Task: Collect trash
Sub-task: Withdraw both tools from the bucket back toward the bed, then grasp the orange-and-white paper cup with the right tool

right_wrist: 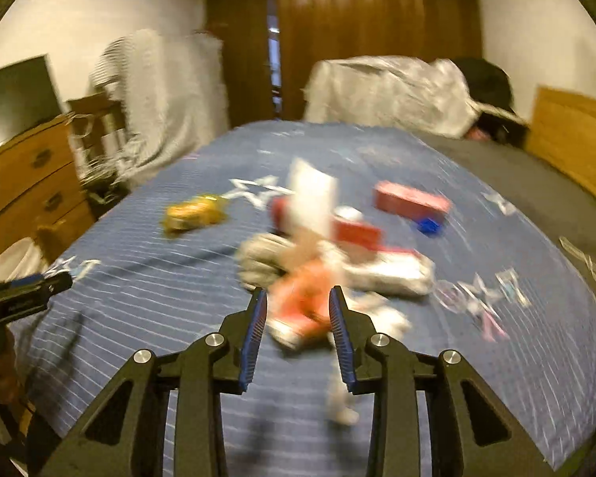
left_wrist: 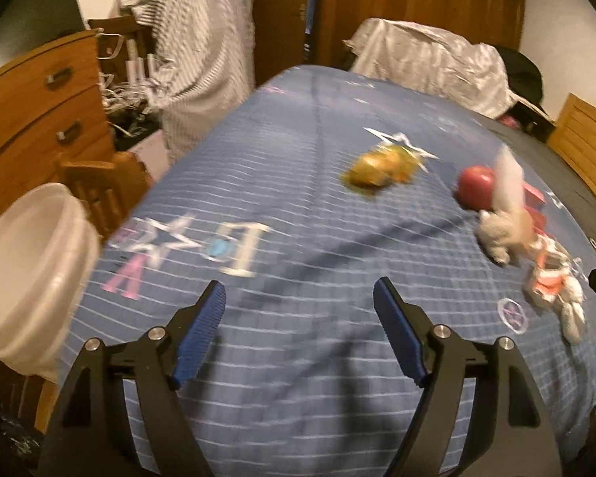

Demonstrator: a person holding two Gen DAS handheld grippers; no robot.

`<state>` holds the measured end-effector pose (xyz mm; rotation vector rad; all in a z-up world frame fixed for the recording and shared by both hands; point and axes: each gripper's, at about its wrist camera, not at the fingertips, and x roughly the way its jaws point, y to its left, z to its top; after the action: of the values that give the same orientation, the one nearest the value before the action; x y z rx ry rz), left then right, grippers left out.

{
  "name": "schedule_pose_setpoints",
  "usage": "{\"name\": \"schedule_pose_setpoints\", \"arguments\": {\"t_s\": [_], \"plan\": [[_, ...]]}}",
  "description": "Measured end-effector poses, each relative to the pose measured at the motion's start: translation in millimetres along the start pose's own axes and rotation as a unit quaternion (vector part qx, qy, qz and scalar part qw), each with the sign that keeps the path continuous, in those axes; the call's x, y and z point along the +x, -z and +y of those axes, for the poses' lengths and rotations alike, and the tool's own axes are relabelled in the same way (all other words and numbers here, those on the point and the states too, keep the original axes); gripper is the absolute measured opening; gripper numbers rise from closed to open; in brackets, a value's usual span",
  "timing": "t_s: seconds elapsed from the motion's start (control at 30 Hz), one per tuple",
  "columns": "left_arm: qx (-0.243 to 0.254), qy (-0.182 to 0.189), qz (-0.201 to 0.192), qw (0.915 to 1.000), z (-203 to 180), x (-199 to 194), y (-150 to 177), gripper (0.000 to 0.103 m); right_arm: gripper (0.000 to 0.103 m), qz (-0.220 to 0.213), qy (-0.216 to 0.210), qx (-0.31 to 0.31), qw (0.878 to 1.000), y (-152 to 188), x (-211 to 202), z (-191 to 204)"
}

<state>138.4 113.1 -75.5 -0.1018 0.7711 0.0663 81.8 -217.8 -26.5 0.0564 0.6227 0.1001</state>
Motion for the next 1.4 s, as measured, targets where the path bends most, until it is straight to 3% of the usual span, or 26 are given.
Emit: {"name": "schedule_pose_setpoints", "arguments": {"t_s": [0.1, 0.2, 0.3, 0.37, 0.47, 0.63, 0.77, 0.8, 0.87, 0.93, 1.13, 1.27, 1.4], "plan": [[0.012, 0.019, 0.011, 0.9997, -27, 5, 10, 0.074, 0.034, 0.006, 0.002, 0.026, 1.0, 12, -1, -33], [0.024, 0.032, 0.014, 0.9991, -46, 7, 16, 0.074, 0.034, 0.014, -0.025, 0.038, 0.999, 22, 1, -43], [0.023, 0.03, 0.011, 0.9992, -54, 9, 20, 0.074, 0.038, 0.015, -0.061, 0.016, 0.998, 24, 5, -25], [0.009, 0.024, 0.016, 0.9995, -51, 12, 21, 0.074, 0.051, 0.018, -0.063, -0.019, 0.998, 24, 15, -6], [-0.006, 0.011, 0.021, 0.9997, -44, 17, 21, 0.074, 0.066, 0.026, -0.022, -0.071, 0.997, 22, 35, 24], [-0.04, -0.003, 0.028, 0.9988, -22, 22, 19, 0.074, 0.066, 0.06, 0.071, -0.077, 0.993, 7, 84, 52], [-0.054, -0.003, 0.031, 0.9981, -13, 25, 19, 0.074, 0.066, 0.083, 0.12, -0.071, 0.987, 1, 115, 58], [-0.053, -0.002, 0.031, 0.9981, -13, 25, 20, 0.074, 0.065, 0.091, 0.129, -0.073, 0.985, 0, 121, 59], [-0.051, 0.0, 0.029, 0.9983, -13, 24, 21, 0.074, 0.043, 0.107, 0.137, -0.063, 0.983, 0, 132, 53], [-0.05, 0.003, 0.028, 0.9984, -13, 23, 21, 0.074, 0.032, 0.111, 0.129, -0.054, 0.984, 1, 136, 50], [-0.053, 0.003, 0.026, 0.9982, -11, 18, 24, 0.074, 0.023, 0.065, 0.098, -0.068, 0.991, 2, 119, 59], [-0.053, -0.004, 0.026, 0.9983, -11, 16, 26, 0.074, 0.023, 0.022, 0.05, -0.113, 0.992, 11, 84, 84], [-0.048, -0.011, 0.028, 0.9984, -15, 16, 27, 0.074, 0.023, -0.023, -0.004, -0.173, 0.985, 29, 35, 111]]}}
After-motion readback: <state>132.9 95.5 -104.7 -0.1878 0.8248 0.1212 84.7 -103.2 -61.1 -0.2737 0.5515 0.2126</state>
